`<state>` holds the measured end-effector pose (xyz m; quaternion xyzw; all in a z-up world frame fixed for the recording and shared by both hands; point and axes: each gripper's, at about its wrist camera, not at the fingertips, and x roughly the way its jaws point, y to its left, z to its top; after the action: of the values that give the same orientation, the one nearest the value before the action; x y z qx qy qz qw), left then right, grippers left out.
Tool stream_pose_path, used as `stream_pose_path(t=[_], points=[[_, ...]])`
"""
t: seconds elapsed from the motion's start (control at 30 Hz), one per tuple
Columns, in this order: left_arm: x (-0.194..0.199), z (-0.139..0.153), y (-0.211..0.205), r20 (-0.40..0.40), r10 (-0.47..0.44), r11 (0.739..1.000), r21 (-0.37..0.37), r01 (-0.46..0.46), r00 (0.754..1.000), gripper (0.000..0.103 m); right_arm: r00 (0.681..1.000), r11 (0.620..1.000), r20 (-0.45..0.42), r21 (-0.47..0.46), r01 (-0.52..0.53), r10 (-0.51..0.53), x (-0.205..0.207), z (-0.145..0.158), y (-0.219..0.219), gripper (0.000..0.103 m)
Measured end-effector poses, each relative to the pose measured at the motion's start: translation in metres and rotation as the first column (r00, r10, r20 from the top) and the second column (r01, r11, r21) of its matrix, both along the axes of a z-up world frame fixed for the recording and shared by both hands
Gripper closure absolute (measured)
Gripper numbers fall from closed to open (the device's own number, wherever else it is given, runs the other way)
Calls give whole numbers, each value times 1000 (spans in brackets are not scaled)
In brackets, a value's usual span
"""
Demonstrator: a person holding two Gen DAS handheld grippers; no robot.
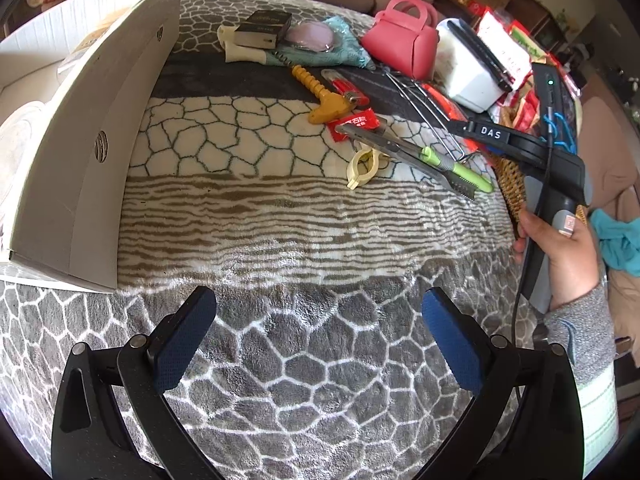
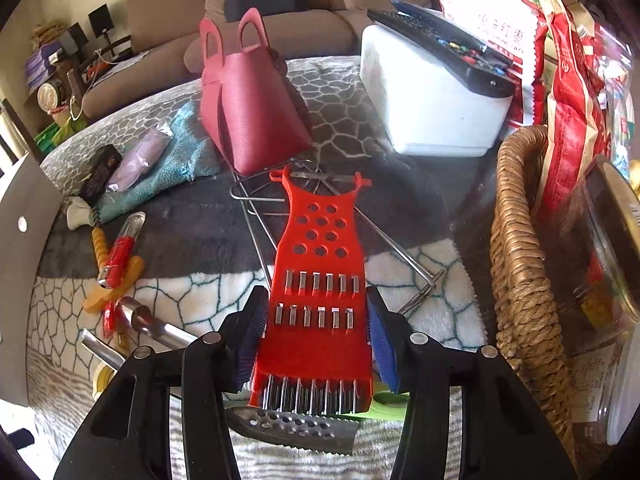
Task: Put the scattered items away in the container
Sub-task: 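Close the right gripper on the red grater and lift it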
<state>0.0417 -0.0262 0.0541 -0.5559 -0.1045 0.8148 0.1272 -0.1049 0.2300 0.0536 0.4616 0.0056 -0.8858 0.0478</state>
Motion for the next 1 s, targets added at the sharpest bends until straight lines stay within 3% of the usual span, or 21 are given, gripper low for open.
stream_pose_path(t=[0.13,0.23,0.33,0.47,0.6,0.9,1.0], points=[[1,13,-8,-40,0,1000,29,1,999,0,999,999,-28,-40,-31,30,18,23,-4,53],[6,36,-16,-128,1,998,57,6,992,0,994,994,-63,-50,-97,93,37,45,-19,62],[8,56,-28,-203,22,998,68,-8,979,0,982,985,-101,-55,-166,160,55,68,-44,62],[3,52,-38,-173,50,995,97,-34,984,0,979,983,-136,-82,-167,155,62,86,-60,61],[1,38,-30,-125,34,996,82,-23,992,0,994,987,-68,-130,-91,83,49,69,-50,32],[0,31,-11,-104,-6,997,71,13,995,0,994,998,100,-56,-34,39,15,-4,-42,30],[-3,25,-5,-82,-10,997,79,16,997,0,993,998,108,-49,-38,43,9,-12,-40,39]])
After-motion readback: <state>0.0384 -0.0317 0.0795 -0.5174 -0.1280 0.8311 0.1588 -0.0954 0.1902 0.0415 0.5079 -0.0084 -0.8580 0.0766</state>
